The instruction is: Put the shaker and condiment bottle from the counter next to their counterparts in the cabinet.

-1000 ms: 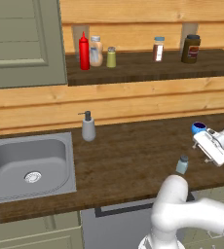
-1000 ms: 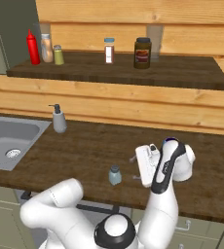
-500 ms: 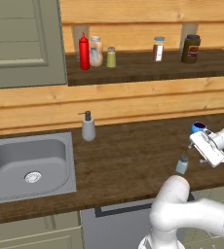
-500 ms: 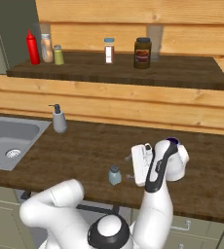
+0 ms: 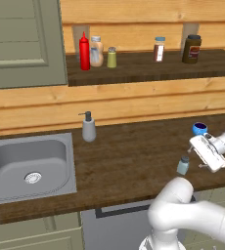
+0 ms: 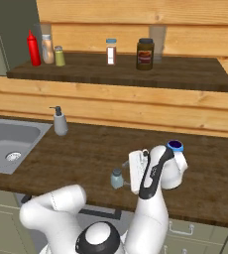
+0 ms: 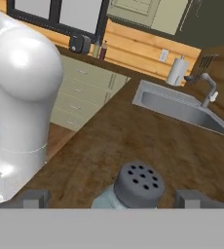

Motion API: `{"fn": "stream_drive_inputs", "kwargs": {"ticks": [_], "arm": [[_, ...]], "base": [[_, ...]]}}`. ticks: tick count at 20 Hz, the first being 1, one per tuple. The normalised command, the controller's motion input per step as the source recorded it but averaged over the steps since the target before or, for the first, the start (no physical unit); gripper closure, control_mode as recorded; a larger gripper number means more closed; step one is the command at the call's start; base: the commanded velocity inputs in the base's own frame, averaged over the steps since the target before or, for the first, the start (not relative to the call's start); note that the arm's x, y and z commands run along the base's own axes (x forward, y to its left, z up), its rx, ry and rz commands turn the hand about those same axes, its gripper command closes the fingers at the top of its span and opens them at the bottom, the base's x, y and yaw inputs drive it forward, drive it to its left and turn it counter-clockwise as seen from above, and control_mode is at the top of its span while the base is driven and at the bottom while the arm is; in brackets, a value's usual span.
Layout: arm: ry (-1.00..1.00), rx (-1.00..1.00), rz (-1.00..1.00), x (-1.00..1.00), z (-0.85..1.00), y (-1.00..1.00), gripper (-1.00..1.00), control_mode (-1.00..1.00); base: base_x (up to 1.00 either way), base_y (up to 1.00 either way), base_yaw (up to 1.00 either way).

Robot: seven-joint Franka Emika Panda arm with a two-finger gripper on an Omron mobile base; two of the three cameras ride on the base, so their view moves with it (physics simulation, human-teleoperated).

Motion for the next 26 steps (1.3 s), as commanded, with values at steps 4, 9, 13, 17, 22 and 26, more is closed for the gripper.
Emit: {"fn": "stream_drive_inputs", "kwargs": {"ticks": [4, 9, 13, 17, 22, 26], "arm": [[0.00, 0.00, -0.02, -0.11, 0.00, 0.13, -1.00, -1.00], [0.00, 0.00, -0.03, 0.00, 0.00, 0.11, -1.00, -1.00], [0.02, 0.00, 0.00, 0.01, 0.00, 0.00, -1.00, -1.00], [0.03, 0.00, 0.00, 0.00, 0.00, 0.00, -1.00, -1.00], [0.05, 0.00, 0.00, 0.20, 0.00, 0.00, -1.00, -1.00], [0.10, 0.01, 0.00, 0.32, 0.00, 0.00, -1.00, -1.00]], "base": [[0.00, 0.00, 0.00], [0.00, 0.00, 0.00], [0.00, 0.00, 0.00], [0.00, 0.00, 0.00], [0.00, 0.00, 0.00], [0.00, 0.00, 0.00]]}}
